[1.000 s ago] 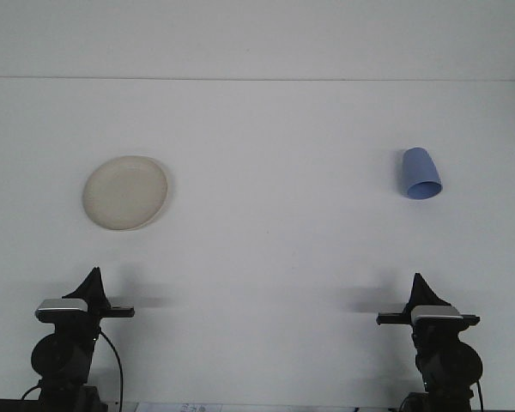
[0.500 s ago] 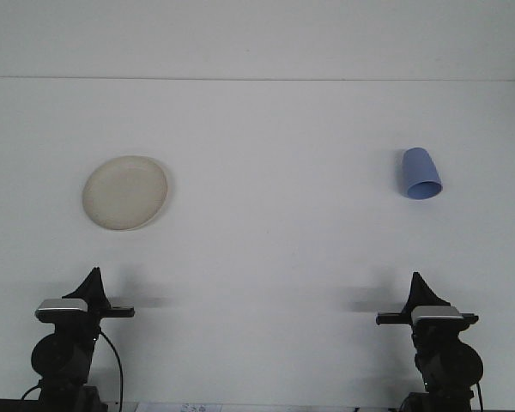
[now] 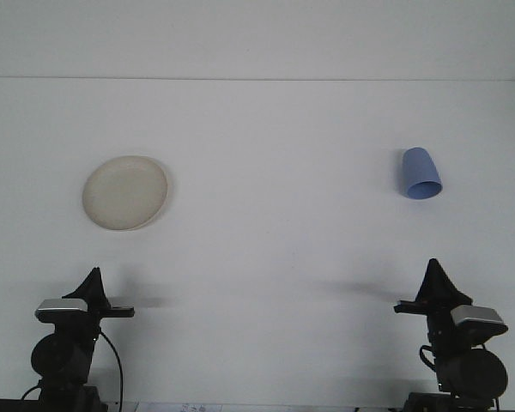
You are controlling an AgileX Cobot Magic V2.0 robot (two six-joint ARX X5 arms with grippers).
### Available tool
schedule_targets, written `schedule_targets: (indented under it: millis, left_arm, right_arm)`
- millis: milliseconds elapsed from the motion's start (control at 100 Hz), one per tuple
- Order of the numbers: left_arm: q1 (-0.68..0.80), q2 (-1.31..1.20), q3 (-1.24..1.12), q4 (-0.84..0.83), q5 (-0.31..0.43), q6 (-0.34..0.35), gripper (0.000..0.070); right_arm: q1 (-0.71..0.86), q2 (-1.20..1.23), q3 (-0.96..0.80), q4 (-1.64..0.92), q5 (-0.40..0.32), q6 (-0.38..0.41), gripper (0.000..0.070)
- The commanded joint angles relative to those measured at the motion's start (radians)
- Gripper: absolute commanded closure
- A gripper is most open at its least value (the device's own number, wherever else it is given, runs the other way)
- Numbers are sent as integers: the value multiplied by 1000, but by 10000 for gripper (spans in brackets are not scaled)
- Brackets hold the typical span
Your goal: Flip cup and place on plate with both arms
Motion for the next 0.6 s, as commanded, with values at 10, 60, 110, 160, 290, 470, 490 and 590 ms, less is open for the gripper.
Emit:
schedule_targets:
  millis: [10,60,110,160,290,470,490,590]
  left_arm:
    - [2,-2,-19,11,-3,-5,685]
    - [2,-2,-19,11,-3,-5,685]
    - [2,-2,-19,11,-3,-5,685]
    - [2,-2,-19,11,-3,-5,685]
    - [2,-2,-19,11,-3,-5,685]
    - [2,-2,-19,11,-3,-5,685]
    - [2,-2,-19,11,-3,-5,685]
    - [2,-2,-19,11,-3,-5,685]
  right_arm:
    - [1,86,110,-17,6,-66,474]
    - [1,163,183,-48,18,-129,318]
    - [1,243,251,-82,29,-188,238]
    - [0,322,312,-115,35,-247,236]
    - [0,517,409,-144,127,-371,233]
    - [-34,786,438,-48,134,-487,233]
    - [-43,817,438,-29,133,-492,233]
    - [-93,952,438,80,86,-525,233]
